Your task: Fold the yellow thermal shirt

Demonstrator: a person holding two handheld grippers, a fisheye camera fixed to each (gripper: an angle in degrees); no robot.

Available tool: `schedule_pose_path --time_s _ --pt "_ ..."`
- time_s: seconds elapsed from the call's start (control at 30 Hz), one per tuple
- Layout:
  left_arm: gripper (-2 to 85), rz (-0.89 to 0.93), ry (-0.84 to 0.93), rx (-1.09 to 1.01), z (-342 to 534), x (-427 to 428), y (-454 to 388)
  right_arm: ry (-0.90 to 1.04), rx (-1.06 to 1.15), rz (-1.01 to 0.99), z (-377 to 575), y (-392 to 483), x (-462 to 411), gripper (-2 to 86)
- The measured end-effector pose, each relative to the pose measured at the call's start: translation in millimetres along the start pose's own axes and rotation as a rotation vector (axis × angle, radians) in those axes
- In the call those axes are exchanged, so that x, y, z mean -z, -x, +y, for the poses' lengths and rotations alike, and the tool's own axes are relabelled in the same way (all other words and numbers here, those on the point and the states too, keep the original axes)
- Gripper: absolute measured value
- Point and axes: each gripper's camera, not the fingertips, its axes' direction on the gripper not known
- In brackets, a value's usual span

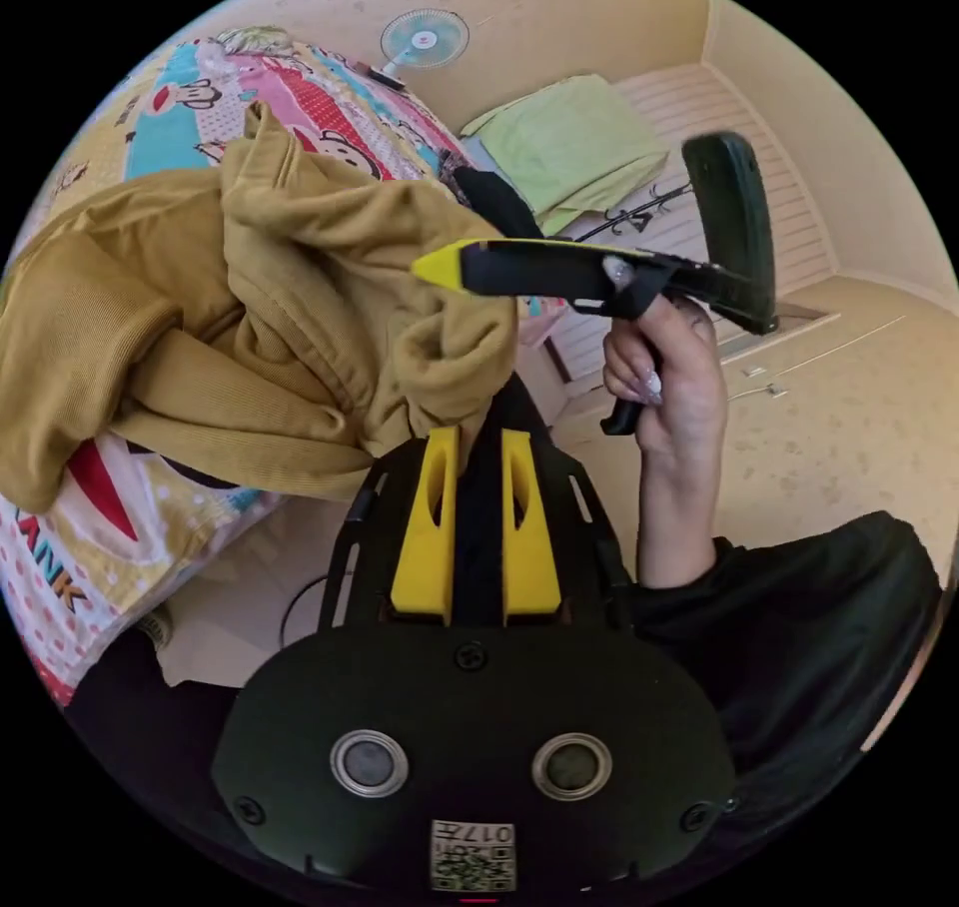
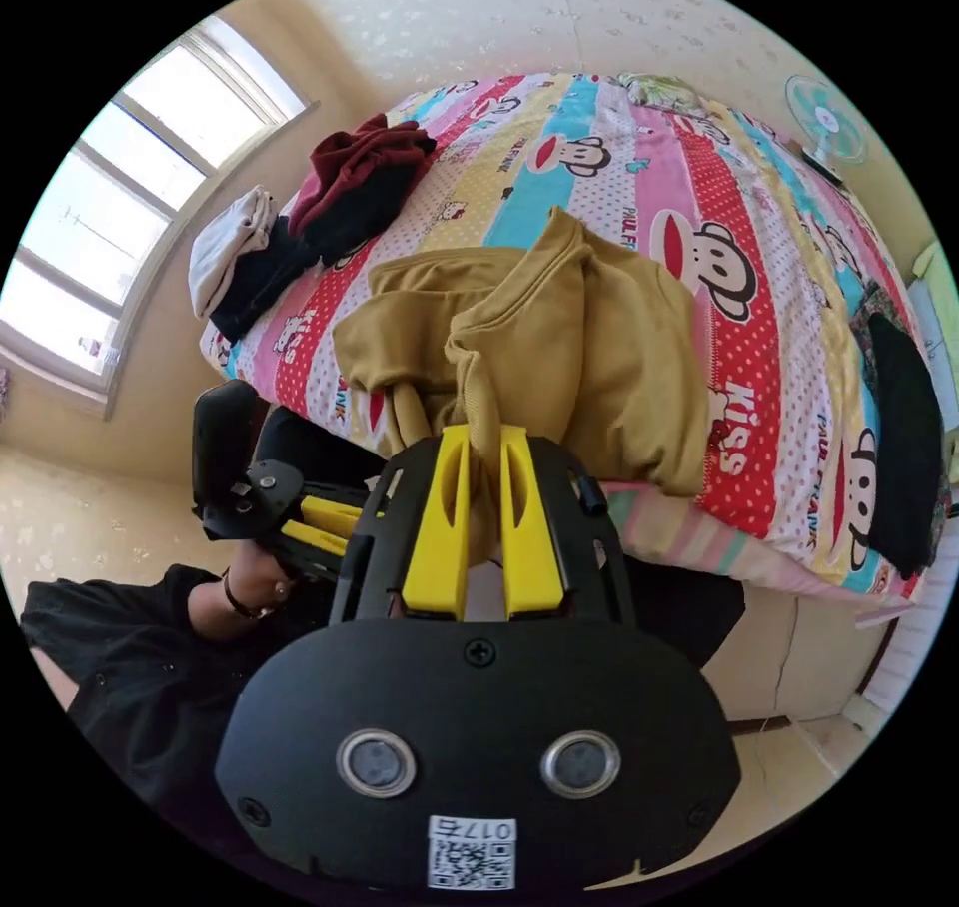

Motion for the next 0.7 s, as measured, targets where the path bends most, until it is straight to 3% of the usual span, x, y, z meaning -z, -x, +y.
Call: schedule_pose_path --time_s 0.1,0.2,0.37,0.57,0.7 --pt "4.8 0.117 -0.134 0.029 5.1 22.2 16.1 -0.146 -0.088 0.082 31.1 -40.3 73.8 3.3" --pt "5.5 0.067 -0.174 0.036 -1.7 29.4 17.5 -0.287 -0.223 0.121 64.5 -92.3 123.9 2.6" --pt "6.5 -0.006 -0.189 0.028 -24.4 12.6 16.2 -0.069 -0.506 0.057 97.0 -211.1 83.2 2.3" --pt "7.1 -0.166 -0.062 -0.075 -90.4 -31.4 1.7 0.005 -0.549 -0.066 134.6 -252.0 36.7 2.4" --pt "10.0 -0.269 0.132 -0.124 -182.8 -85.2 -0.9 -0.032 -0.557 -0.187 152.5 -270.6 36.1 2.6"
